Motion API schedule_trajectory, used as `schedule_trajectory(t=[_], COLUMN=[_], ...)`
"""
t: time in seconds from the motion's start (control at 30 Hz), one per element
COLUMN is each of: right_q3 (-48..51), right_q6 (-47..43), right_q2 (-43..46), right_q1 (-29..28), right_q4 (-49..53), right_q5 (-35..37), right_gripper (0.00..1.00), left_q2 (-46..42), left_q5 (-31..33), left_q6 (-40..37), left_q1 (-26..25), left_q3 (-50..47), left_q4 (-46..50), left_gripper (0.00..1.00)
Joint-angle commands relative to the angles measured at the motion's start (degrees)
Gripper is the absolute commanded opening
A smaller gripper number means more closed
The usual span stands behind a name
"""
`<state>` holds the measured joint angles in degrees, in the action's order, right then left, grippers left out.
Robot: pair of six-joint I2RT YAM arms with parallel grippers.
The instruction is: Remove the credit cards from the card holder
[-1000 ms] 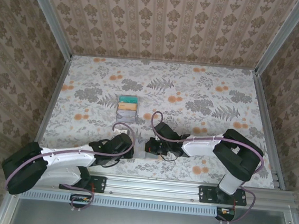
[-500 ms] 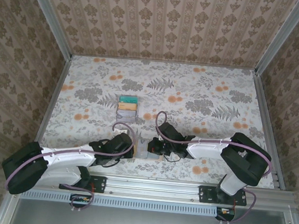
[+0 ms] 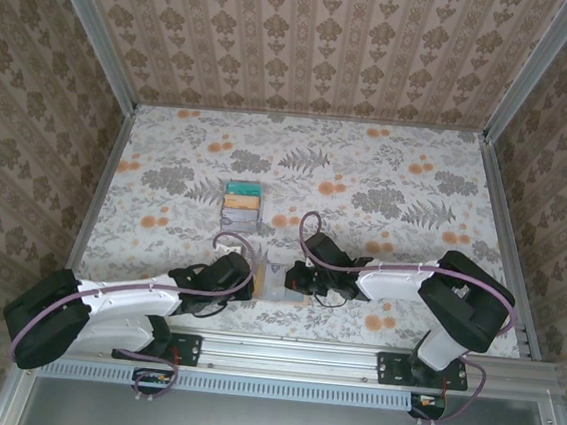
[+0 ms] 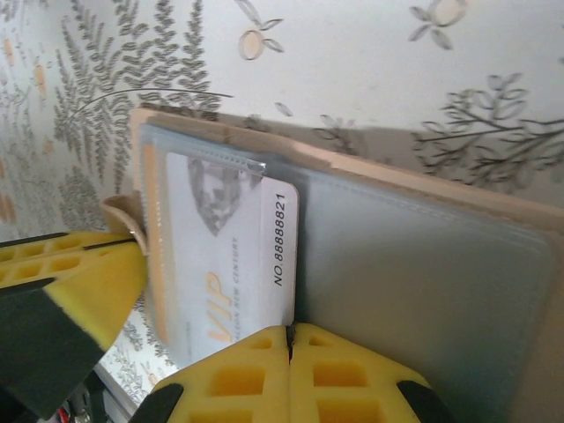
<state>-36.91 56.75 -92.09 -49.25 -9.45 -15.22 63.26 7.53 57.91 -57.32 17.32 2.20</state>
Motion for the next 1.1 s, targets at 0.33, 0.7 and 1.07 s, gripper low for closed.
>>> schedule_trajectory(t=[0.33,0.7,1.07], right_q3=[0.9,-0.62,-0.98], right_q6=[-1.29,-0.72,0.03], right_q2=[0.62,-2.45,-3.49], right_q1=[0.41,0.09,-0.18], right_q4=[-2.05,-4.64,-6.96], right_q5=[-1.37,-2.71,-4.25], right_gripper=[0.17,0.2,0.23], left_q2=[0.28,0.81,1.25], left_q5=[0.47,0.13,0.03], left_q6=[0.02,-0.42,-0.34], left_q1=[0.57,0.53,0.53], left_q3=[-1.26,-0.75,-0.62], left_q4=[6.64,6.69,6.43], left_gripper=[0.0,0.0,0.0])
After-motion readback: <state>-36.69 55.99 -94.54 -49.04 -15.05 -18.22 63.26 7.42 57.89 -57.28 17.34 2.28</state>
